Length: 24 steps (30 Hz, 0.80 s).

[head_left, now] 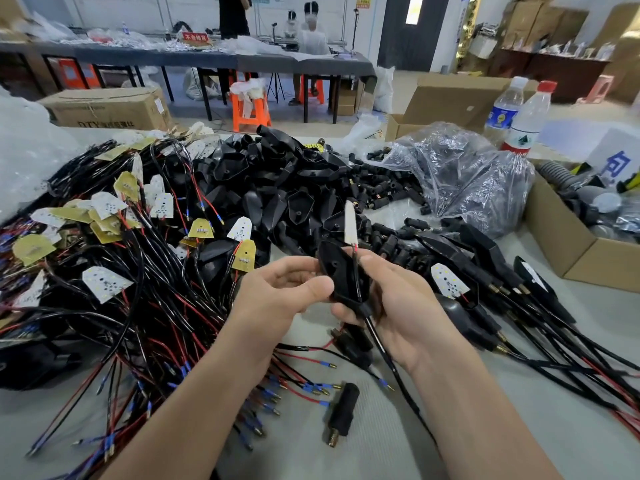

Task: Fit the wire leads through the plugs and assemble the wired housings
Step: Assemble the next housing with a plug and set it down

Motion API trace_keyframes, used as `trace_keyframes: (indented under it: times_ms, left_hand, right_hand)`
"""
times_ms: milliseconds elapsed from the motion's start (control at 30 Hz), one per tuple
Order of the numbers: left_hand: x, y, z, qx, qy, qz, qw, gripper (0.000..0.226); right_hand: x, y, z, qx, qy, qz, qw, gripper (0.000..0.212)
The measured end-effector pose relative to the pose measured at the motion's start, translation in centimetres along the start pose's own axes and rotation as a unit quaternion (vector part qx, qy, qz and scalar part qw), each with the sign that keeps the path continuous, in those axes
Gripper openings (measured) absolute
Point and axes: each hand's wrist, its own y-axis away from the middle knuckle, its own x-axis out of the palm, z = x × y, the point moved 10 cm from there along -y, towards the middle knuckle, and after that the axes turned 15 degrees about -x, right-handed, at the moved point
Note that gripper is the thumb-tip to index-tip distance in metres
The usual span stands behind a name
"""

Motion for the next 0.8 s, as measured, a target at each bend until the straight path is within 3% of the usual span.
trace_keyframes:
  times_ms: [67, 133, 200, 367, 533, 800]
  left_hand:
    - [1.1, -0.1, 0.3, -0.007, 0.001, 0.041, 0.999, 0.035]
    - [3.0, 0.2, 0.6, -0.033, 0.027, 0.147, 0.988, 0.041]
    - [3.8, 0.5, 0.5, -0.044, 0.039, 0.203, 0.977, 0.041]
    - [1.7, -0.4, 0.0, -0.033, 0.127, 0.166, 0.977, 0.039]
    - [-0.5, -1.2, -0.6, -0.023, 0.197, 0.116, 0.973, 0.052]
    - [-0.2, -0.6, -0.7, -0.049, 0.168, 0.187, 0.967, 0.053]
  right_hand:
    - [0.3, 0.0, -0.3, -0.012, 0.039, 0.013, 0.999, 0.034]
    - [1.0, 0.0, -0.5, -0.025, 0.055, 0.033, 0.998, 0.035]
    - [1.2, -0.1, -0.5, -0.046, 0.093, 0.042, 0.994, 0.035]
    - [0.7, 0.4, -0.7, -0.033, 0.13, 0.051, 0.99, 0.028]
    - [0.5, 0.4, -0.7, -0.037, 0.317, 0.13, 0.939, 0.025]
    - [0.5, 0.3, 1.0, -0.093, 0.41, 0.152, 0.895, 0.024]
